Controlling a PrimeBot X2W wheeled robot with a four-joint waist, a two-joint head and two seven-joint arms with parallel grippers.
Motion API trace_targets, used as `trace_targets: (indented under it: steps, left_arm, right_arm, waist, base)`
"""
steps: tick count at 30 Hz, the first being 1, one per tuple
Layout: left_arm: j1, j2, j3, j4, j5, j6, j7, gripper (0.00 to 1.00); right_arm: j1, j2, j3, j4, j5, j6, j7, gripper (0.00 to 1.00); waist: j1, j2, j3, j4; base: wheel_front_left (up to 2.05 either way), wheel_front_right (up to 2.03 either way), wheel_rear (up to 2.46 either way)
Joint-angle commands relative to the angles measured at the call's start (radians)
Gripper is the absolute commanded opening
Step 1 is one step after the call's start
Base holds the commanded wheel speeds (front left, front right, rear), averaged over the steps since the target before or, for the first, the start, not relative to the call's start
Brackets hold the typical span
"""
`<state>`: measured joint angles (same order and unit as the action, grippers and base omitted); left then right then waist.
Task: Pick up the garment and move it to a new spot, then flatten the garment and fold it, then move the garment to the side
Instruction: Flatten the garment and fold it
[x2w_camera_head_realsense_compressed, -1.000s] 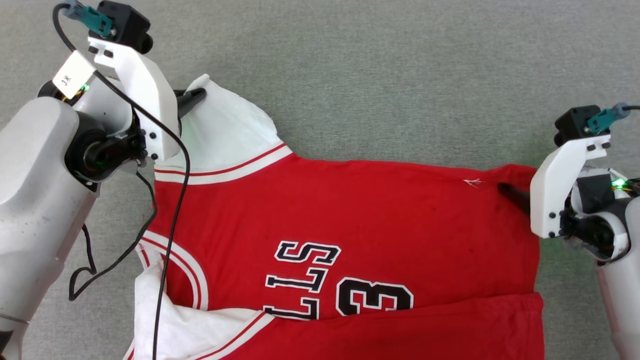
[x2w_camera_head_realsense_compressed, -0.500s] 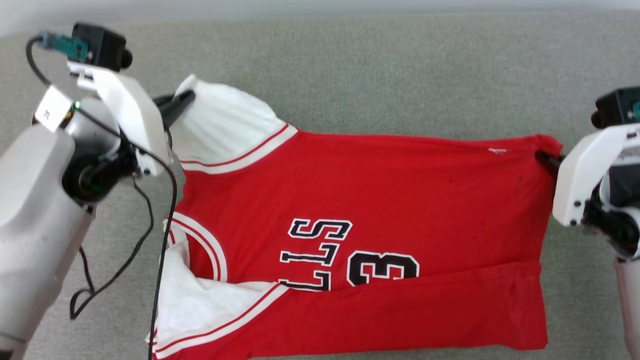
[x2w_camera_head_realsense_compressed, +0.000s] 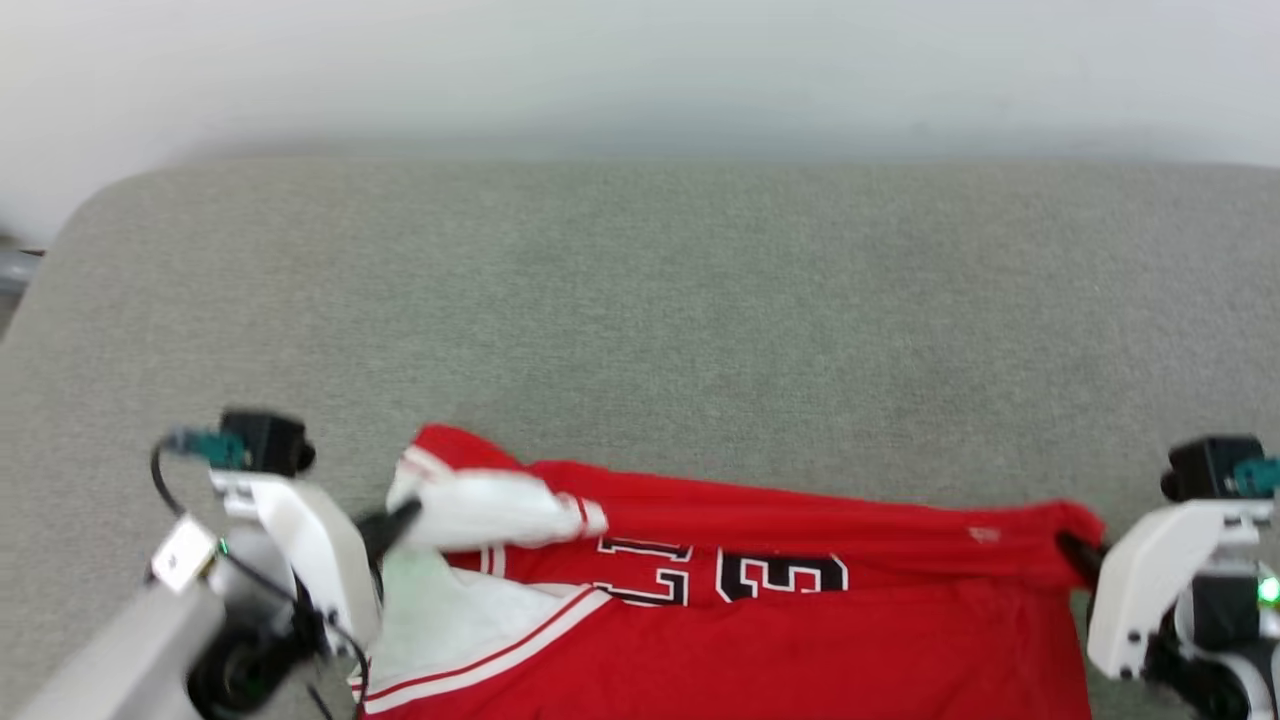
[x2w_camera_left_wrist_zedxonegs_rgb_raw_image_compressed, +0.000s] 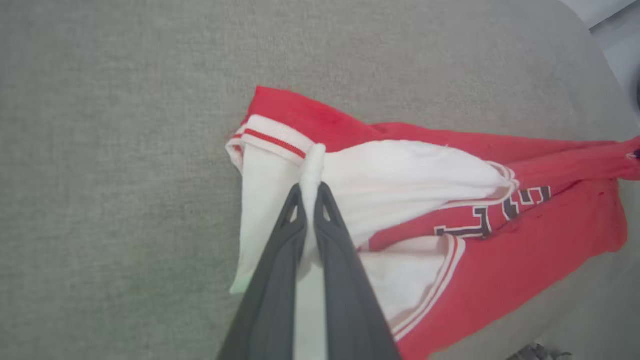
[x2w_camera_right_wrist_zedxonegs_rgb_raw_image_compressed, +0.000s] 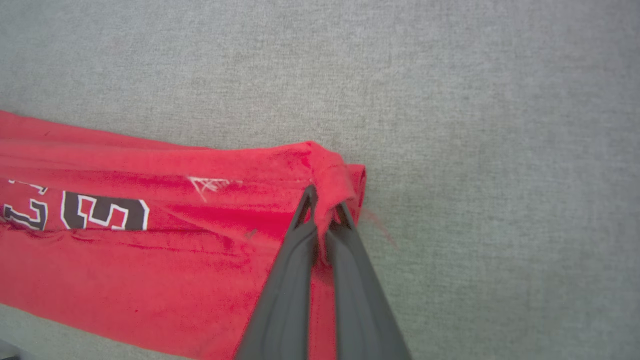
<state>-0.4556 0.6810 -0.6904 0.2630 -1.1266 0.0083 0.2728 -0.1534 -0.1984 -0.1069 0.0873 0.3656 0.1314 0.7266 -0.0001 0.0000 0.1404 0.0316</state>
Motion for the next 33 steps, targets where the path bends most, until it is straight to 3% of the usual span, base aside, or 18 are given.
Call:
trace_targets:
  steps: [1, 5, 6, 7, 8, 9, 11, 16, 22, 26, 27, 33]
  left_arm:
    - [0.062, -0.006, -0.002, -0.020, -0.024, 0.016, -0.012, 0.00]
    - [0.169, -0.032, -0.014, -0.038, -0.061, 0.039, -0.033, 0.00]
    - [0.189, -0.050, -0.016, -0.034, -0.079, 0.040, -0.040, 0.00]
    - [0.207, -0.066, -0.021, -0.031, -0.091, 0.037, -0.039, 0.18]
    - [0.218, -0.075, -0.024, -0.024, -0.094, 0.034, -0.046, 0.64]
    - [0.223, -0.081, -0.024, -0.015, -0.094, 0.031, -0.058, 1.00]
    - [0.237, -0.113, -0.008, -0.001, -0.106, 0.026, -0.101, 1.00]
    - [0.245, -0.131, 0.018, 0.015, -0.083, 0.015, -0.200, 1.00]
    - [0.235, -0.115, 0.055, -0.027, -0.008, 0.053, -0.338, 1.00]
    - [0.236, -0.120, 0.091, -0.080, 0.055, 0.111, -0.457, 1.00]
    - [0.234, -0.118, 0.108, -0.116, 0.089, 0.144, -0.494, 1.00]
    - [0.228, -0.109, 0.157, -0.247, 0.271, 0.259, -0.535, 1.00]
  right_arm:
    - [0.047, 0.011, -0.019, 0.000, 0.006, -0.002, -0.013, 0.00]
    - [0.123, 0.041, -0.041, 0.010, 0.010, -0.001, -0.058, 0.01]
    - [0.137, 0.046, -0.045, 0.012, 0.005, -0.001, -0.076, 0.42]
    - [0.154, 0.057, -0.048, 0.014, 0.010, -0.001, -0.091, 1.00]
    - [0.171, 0.064, -0.045, 0.017, 0.017, -0.001, -0.104, 1.00]
    - [0.182, 0.065, -0.045, 0.011, 0.009, -0.001, -0.131, 1.00]
    - [0.208, 0.082, -0.056, 0.006, 0.011, -0.001, -0.176, 1.00]
    - [0.255, 0.105, -0.064, -0.044, 0.004, -0.001, -0.265, 1.00]
    - [0.268, 0.102, -0.083, -0.121, -0.003, -0.001, -0.257, 1.00]
    - [0.270, 0.083, -0.109, -0.147, -0.020, -0.001, -0.199, 1.00]
    - [0.270, 0.072, -0.123, -0.154, -0.023, -0.001, -0.162, 1.00]
    - [0.265, 0.037, -0.142, -0.175, -0.053, -0.001, -0.047, 1.00]
  waist:
    - [0.0001, 0.0000, -0.022, 0.024]
    - [0.0001, 0.0000, -0.028, 0.041]
    - [0.0001, 0.0000, -0.031, 0.044]
    - [0.0001, 0.0000, -0.036, 0.048]
    - [0.0001, 0.0000, -0.038, 0.051]
    - [0.0001, 0.0000, -0.042, 0.054]
    - [0.0001, 0.0000, -0.050, 0.058]
    - [0.0001, 0.0000, -0.082, 0.056]
    - [0.0001, 0.0000, -0.120, 0.041]
    - [0.0001, 0.0000, -0.134, 0.042]
    - [0.0001, 0.0000, -0.133, 0.048]
    - [0.0001, 0.0000, -0.101, 0.079]
  base:
    - [0.00, 0.00, 0.00]
    - [0.00, 0.00, 0.00]
    - [0.00, 0.00, 0.00]
    - [0.00, 0.00, 0.00]
    - [0.00, 0.00, 0.00]
    - [0.00, 0.00, 0.00]
    - [0.00, 0.00, 0.00]
    - [0.00, 0.00, 0.00]
    - [0.00, 0.00, 0.00]
    - [0.00, 0.00, 0.00]
    - [0.00, 0.00, 0.00]
    - [0.00, 0.00, 0.00]
